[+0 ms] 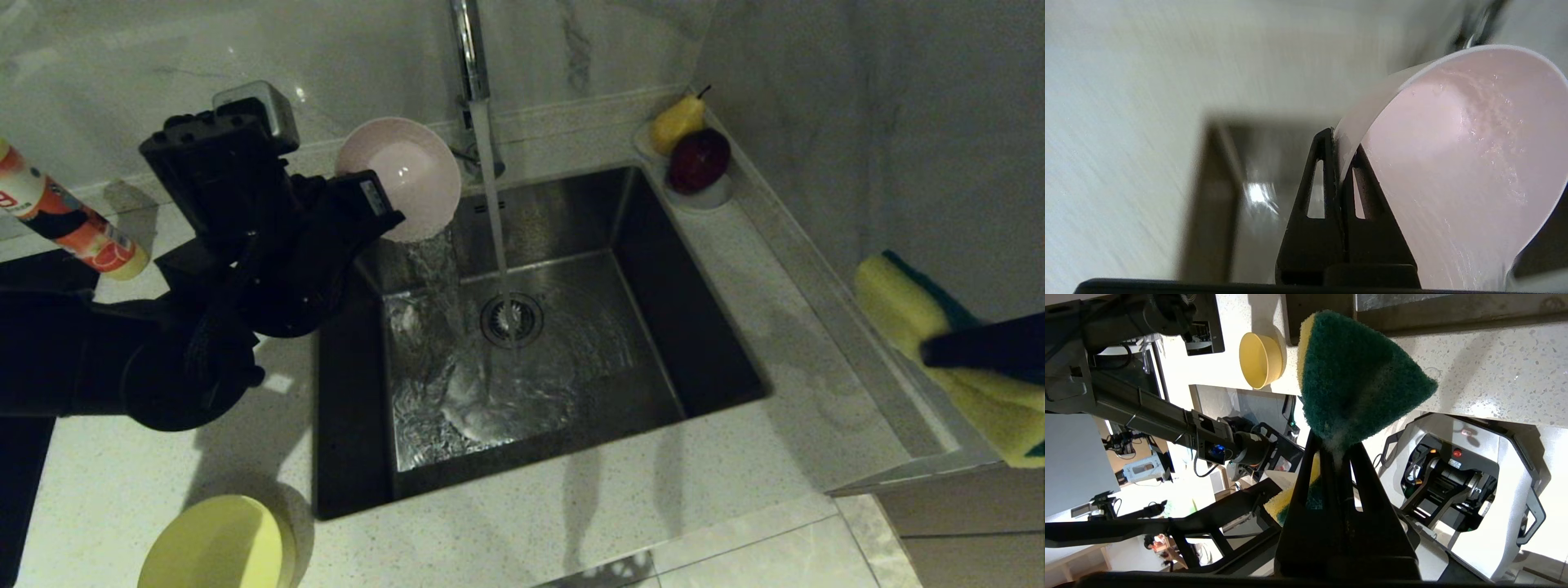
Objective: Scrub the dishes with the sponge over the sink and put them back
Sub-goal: Rinse the bowl
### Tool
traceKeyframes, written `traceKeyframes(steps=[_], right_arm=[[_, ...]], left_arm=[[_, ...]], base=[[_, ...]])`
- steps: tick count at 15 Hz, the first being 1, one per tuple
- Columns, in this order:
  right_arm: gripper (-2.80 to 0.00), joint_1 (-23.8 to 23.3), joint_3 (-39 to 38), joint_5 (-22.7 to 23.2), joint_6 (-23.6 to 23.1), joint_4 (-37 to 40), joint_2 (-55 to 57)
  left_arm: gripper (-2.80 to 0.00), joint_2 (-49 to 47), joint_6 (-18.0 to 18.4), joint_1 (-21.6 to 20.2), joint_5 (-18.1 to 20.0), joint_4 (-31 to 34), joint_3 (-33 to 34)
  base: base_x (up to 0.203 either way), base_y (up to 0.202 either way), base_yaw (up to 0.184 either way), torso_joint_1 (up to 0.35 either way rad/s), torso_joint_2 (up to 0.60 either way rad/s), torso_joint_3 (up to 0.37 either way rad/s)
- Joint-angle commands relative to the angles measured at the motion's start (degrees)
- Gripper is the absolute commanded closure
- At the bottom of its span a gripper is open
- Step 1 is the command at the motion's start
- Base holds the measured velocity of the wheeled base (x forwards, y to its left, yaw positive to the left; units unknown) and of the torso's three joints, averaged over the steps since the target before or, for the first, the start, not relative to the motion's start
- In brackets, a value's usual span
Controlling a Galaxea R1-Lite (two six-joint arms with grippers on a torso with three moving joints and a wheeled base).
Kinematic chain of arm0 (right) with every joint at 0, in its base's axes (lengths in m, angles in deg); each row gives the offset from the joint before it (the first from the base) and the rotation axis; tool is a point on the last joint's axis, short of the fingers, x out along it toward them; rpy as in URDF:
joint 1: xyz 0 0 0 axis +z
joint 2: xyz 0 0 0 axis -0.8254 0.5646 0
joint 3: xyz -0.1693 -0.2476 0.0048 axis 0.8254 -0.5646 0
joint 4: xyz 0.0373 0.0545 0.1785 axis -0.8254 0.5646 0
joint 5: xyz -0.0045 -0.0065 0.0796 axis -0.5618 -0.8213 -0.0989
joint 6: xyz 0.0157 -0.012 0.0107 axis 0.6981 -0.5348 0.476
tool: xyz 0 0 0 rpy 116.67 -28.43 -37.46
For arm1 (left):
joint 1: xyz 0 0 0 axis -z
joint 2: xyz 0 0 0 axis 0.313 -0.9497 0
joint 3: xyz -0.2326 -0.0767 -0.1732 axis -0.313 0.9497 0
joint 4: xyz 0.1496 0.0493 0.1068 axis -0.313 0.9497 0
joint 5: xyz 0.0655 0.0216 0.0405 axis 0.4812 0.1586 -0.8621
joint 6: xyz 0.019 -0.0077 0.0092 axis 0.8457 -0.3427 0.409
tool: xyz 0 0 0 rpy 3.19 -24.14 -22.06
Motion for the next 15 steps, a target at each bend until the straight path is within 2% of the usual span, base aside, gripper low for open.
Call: traceKeyframes(steps=[1, 4, 6, 7, 11, 15], right_arm=[[0.0, 0.03, -0.36, 0.16, 0.15, 0.21, 0.11], [0.0, 0.03, -1.38, 0.16, -0.03, -0.84, 1.0], [0.0, 0.03, -1.6, 0.16, 0.04, -3.51, 1.46], [0.0, 0.03, -2.23, 0.16, 0.06, -3.82, 1.71], [0.0, 0.03, -3.31, 0.2, 0.06, -4.19, 2.13], [0.0, 0.03, -4.95, 0.16, 0.15, -5.86, 1.82]], left_arm=[[0.0, 1.01, 5.63, -0.58, 0.57, -13.75, 3.4], [0.0, 1.26, 8.51, -1.26, 3.57, -18.79, 5.35], [0.0, 1.95, 13.05, -1.26, 5.59, -23.72, 5.91], [0.0, 2.23, 13.97, -1.26, 6.15, -25.59, 6.03], [0.0, 3.33, 13.97, -1.18, 9.17, -32.45, 9.49], [0.0, 5.38, 13.66, -1.26, 9.53, -32.1, 11.81]], base=[[0.0, 0.0, 0.0, 0.0, 0.0, 0.0], [0.0, 0.0, 0.0, 0.0, 0.0, 0.0], [0.0, 0.0, 0.0, 0.0, 0.0, 0.0], [0.0, 0.0, 0.0, 0.0, 0.0, 0.0], [0.0, 0.0, 0.0, 0.0, 0.0, 0.0], [0.0, 0.0, 0.0, 0.0, 0.0, 0.0]])
